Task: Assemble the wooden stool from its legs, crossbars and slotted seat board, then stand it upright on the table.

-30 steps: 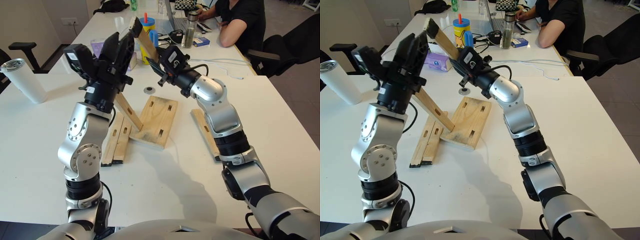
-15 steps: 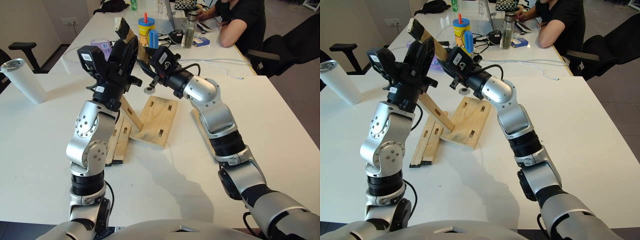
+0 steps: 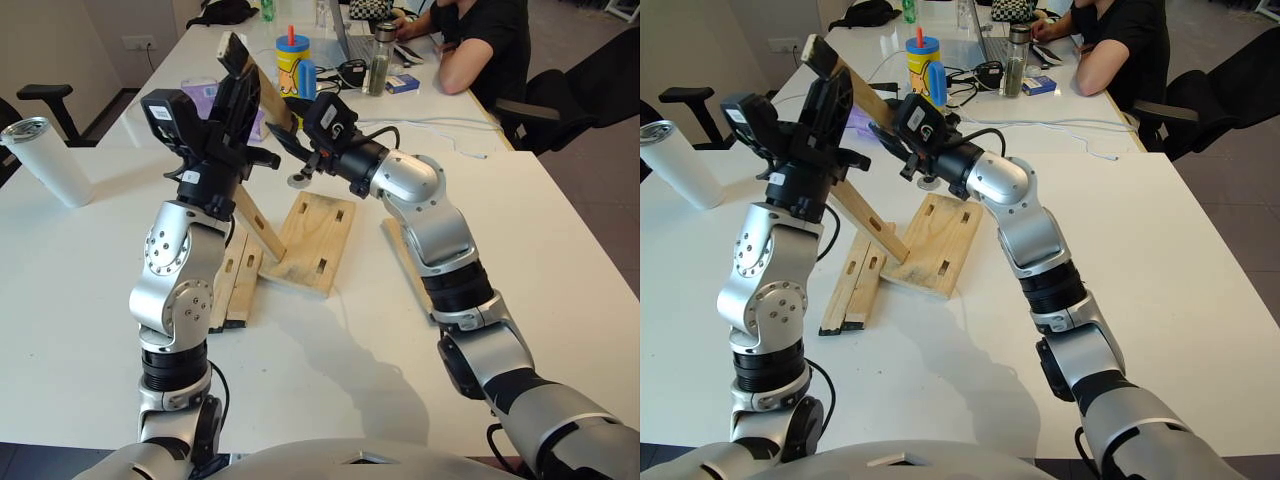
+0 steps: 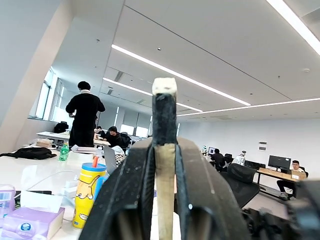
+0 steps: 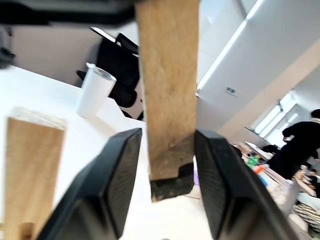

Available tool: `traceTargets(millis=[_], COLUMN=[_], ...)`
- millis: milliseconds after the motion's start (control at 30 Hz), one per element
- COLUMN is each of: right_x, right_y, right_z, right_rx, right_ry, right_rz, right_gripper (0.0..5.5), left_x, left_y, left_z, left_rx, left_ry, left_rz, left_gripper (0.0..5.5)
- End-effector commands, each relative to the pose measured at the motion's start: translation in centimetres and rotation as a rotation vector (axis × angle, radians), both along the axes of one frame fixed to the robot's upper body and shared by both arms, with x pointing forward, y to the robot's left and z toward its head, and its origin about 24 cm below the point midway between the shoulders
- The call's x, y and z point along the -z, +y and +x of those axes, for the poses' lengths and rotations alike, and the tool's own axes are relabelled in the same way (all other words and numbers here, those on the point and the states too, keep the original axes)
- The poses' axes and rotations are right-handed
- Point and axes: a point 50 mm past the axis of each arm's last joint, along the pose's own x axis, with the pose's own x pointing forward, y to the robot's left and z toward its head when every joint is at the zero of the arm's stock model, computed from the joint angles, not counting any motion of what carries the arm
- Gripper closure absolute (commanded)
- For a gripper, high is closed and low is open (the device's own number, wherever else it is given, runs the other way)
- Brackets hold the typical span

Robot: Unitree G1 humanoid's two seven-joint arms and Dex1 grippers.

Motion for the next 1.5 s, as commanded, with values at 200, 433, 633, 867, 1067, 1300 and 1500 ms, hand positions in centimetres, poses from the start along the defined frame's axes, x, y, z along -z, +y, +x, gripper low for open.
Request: traceTargets(millis=[200,433,633,867,1067,1300,1500], right_x=[-2.1,-2.9,-2.3,-2.3,-1.6,-1.5,-1.5], right_y=[-3.5,-7.8,-6.8,-5.1,-5.2,-6.0,-5.8], right_z=[0.6,2.3,1.1,-0.5,-1.0,0.0,0.3], right_rx=[-0.151,-0.407,-0.593,-0.685,-0.683,-0.621,-0.601], right_ry=[0.250,0.865,1.096,1.160,1.196,1.197,1.196], right_rz=[0.168,0.620,0.752,0.747,0.745,0.816,0.817], right_gripper=[3.39,3.39,3.39,3.39,3.39,3.39,3.39], left_x=[1.0,0.7,0.7,0.8,0.4,0.5,0.5], left_y=[1.5,4.1,3.7,2.5,2.3,2.4,2.5], left_z=[0.2,0.1,-0.1,-0.4,-0.5,-0.5,-0.5], left_rx=[0.034,0.219,0.388,0.455,0.486,0.493,0.495], left_ry=[0.038,0.048,0.078,0.102,0.088,0.091,0.085], left_rz=[-0.069,-0.468,-0.670,-0.699,-0.703,-0.703,-0.700], left_gripper=[5.08,5.08,5.08,5.08,5.08,5.08,5.08])
